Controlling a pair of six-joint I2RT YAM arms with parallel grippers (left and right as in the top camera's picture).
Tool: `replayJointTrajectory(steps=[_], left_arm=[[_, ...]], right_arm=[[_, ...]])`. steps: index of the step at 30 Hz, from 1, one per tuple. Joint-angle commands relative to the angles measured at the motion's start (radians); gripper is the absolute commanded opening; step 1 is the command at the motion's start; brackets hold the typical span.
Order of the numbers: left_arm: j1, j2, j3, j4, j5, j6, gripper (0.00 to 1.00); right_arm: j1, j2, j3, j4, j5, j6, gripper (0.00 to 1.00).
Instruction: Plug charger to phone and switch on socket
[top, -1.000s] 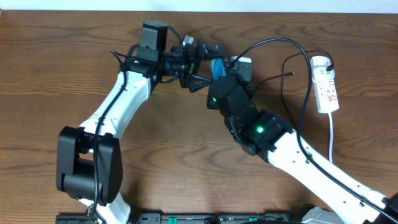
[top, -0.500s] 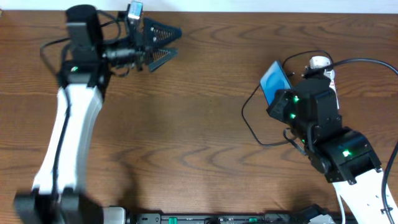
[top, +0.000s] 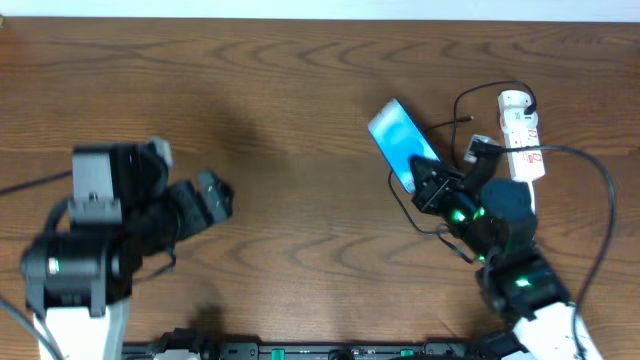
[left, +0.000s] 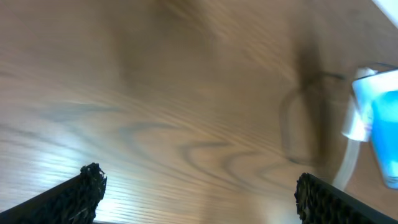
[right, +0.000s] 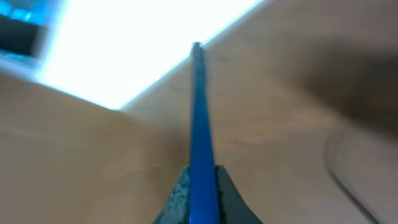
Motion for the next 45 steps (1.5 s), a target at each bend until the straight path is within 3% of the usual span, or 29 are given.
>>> replayJointTrajectory(steps=[1, 8, 11, 16, 21, 27, 30, 42, 45], left_arm=[[0.000, -0.119, -0.120, 0.009, -0.144, 0.005, 0.99], [0.000, -0.426, -0.507, 0.249, -0.113, -0.348, 0.98], [0.000, -0.458, -0.714, 0.610, 0.123, -0.452, 0.98], [0.000, -0.349, -0.906, 1.122, 0.367, -0.668, 0.98], [-0.001, -0.198, -0.921, 1.392, 0.500, -0.729, 0.98], [-0.105, 0.038, -0.921, 1.773, 0.520, -0.879, 0.98], [-0.189, 0.151, -0.921, 1.978, 0.501, -0.898, 0.98], [-0.234, 0.235, -0.921, 2.230, 0.426, -1.034, 1.00], [-0.234, 0.235, -0.921, 2.270, 0.426, -1.091, 0.95]], right_arm=[[-0.003, 0.053, -0.124, 0.254, -0.125, 0.169, 0.01], [-0.001, 0.279, -0.161, 0.596, -0.253, 0.226, 0.01], [-0.001, 0.393, -0.161, 0.770, -0.332, 0.327, 0.01], [0.000, 0.452, -0.161, 0.811, -0.390, 0.377, 0.01], [0.020, 0.453, -0.161, 0.838, -0.389, 0.394, 0.01], [0.083, 0.454, -0.161, 0.871, -0.363, 0.450, 0.01], [0.131, 0.454, -0.161, 0.871, -0.309, 0.458, 0.01], [0.263, 0.454, -0.161, 0.863, -0.127, 0.545, 0.01], [0.296, 0.454, -0.161, 0.863, -0.045, 0.588, 0.01]])
